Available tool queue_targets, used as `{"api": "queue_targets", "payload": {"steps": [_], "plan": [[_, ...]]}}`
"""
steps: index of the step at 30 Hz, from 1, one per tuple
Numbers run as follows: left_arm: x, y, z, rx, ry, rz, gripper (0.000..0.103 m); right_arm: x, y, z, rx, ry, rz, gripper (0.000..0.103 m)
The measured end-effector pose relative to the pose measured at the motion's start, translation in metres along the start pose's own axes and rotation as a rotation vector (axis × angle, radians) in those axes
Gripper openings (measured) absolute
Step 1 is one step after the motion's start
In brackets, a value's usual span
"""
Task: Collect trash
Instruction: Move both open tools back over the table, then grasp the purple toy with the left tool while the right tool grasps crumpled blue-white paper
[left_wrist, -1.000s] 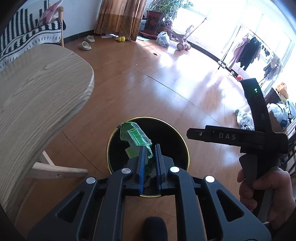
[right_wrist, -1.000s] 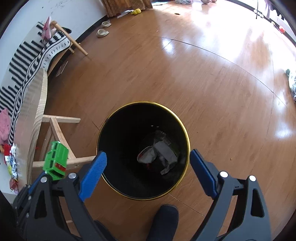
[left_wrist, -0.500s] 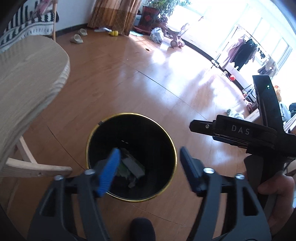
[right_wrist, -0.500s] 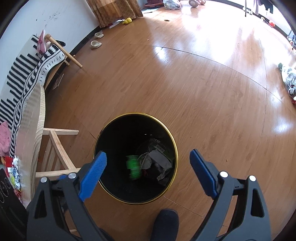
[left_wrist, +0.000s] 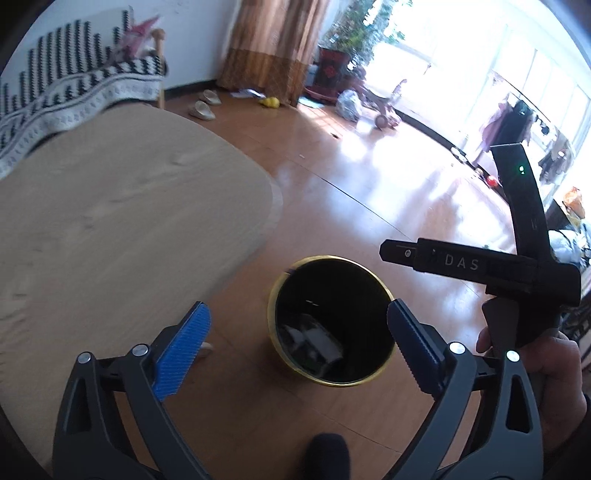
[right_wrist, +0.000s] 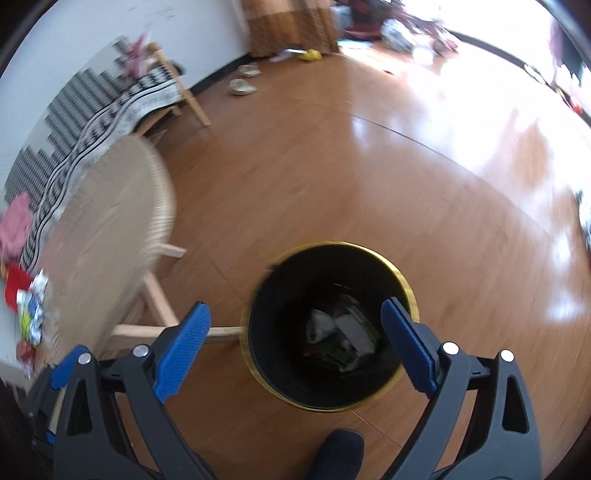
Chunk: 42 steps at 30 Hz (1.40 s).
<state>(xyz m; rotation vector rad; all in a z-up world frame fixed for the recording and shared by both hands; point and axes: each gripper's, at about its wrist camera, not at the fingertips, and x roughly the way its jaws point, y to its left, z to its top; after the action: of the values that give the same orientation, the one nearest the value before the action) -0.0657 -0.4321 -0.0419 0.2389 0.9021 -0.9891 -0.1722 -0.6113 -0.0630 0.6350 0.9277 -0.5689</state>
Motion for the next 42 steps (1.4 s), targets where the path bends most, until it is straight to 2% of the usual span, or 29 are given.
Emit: {"api": "queue_targets", "payload": {"steps": [5,9,17,22,26,29,31,33,39,40,41,42], "plan": [[-0.06,0.078,-0.005,-0.091,-0.077,0.143,0.094,0.002,0.097,-0.003,-0.136,0.004,0.093,0.091],[-0.103,0.144,-0.015,-0.19,-0.122,0.258,0.094,0.004,0.191,-0.017,-0.277,0.015,0.185,0.091],[-0.189,0.275,-0.07,-0.381,-0.165,0.487,0.094,0.016,0.353,-0.066,-0.525,0.063,0.342,0.091],[-0.229,0.35,-0.107,-0.466,-0.167,0.597,0.094,0.028,0.421,-0.101,-0.643,0.099,0.402,0.091],[-0.236,0.397,-0.123,-0.419,-0.137,0.646,0.094,0.039,0.458,-0.125,-0.733,0.119,0.41,0.091],[-0.231,0.425,-0.136,-0.371,-0.099,0.629,0.094,0.046,0.467,-0.134,-0.777,0.129,0.407,0.091],[-0.228,0.441,-0.137,-0.381,-0.098,0.615,0.094,0.053,0.473,-0.138,-0.792,0.137,0.407,0.091],[-0.22,0.452,-0.133,-0.382,-0.095,0.593,0.094,0.058,0.478,-0.14,-0.798,0.141,0.403,0.091],[-0.198,0.469,-0.127,-0.334,-0.032,0.637,0.093,0.072,0.494,-0.137,-0.794,0.133,0.399,0.091],[-0.199,0.47,-0.126,-0.329,-0.043,0.624,0.091,0.074,0.497,-0.136,-0.791,0.129,0.398,0.091],[-0.201,0.47,-0.126,-0.329,-0.051,0.627,0.078,0.077,0.5,-0.134,-0.786,0.122,0.395,0.091],[-0.202,0.47,-0.126,-0.333,-0.036,0.627,0.073,0.079,0.502,-0.132,-0.78,0.119,0.394,0.091]]}}
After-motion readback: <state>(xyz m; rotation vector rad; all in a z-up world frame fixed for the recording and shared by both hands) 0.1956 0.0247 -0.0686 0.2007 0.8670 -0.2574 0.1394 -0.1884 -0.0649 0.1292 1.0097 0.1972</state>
